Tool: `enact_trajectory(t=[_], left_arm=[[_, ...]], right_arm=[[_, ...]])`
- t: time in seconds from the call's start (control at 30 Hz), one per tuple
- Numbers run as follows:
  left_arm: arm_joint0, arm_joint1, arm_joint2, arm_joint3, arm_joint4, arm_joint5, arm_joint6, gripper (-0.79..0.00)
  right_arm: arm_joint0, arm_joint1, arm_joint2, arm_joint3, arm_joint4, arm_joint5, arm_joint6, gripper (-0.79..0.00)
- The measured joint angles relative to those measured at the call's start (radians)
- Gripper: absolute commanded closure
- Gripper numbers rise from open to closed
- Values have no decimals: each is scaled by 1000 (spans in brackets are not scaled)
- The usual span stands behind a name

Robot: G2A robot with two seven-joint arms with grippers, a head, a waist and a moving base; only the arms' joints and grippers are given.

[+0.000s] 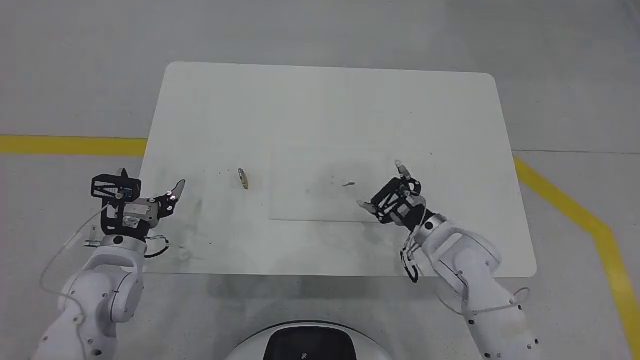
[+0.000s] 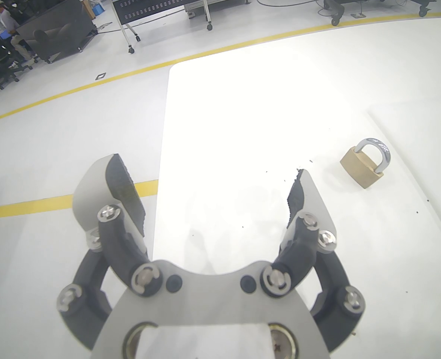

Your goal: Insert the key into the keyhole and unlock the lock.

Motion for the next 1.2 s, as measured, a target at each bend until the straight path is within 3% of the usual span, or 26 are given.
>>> enact_trajectory(t=[0.33, 0.47, 0.57, 0.67, 0.8, 0.9, 1.2], left_arm=[[0, 0, 0, 0, 0, 0, 0, -785], [0, 0, 0, 0, 0, 0, 0, -785], [0, 0, 0, 0, 0, 0, 0, -785], [0, 0, 0, 0, 0, 0, 0, -785], [0, 0, 0, 0, 0, 0, 0, -785], [0, 0, 0, 0, 0, 0, 0, -785], [0, 0, 0, 0, 0, 0, 0, -785]], right_arm=[[191, -25, -171, 130, -1, -62, 176, -723], [242, -32, -190, 188, 37, -74, 212, -446], [273, -35, -199, 224, 60, -81, 229, -369], [290, -37, -208, 245, 64, -89, 233, -357], [296, -37, -215, 263, 59, -97, 230, -246], [293, -35, -212, 266, 50, -100, 223, 0], [258, -24, -188, 197, 16, -117, 202, 0]])
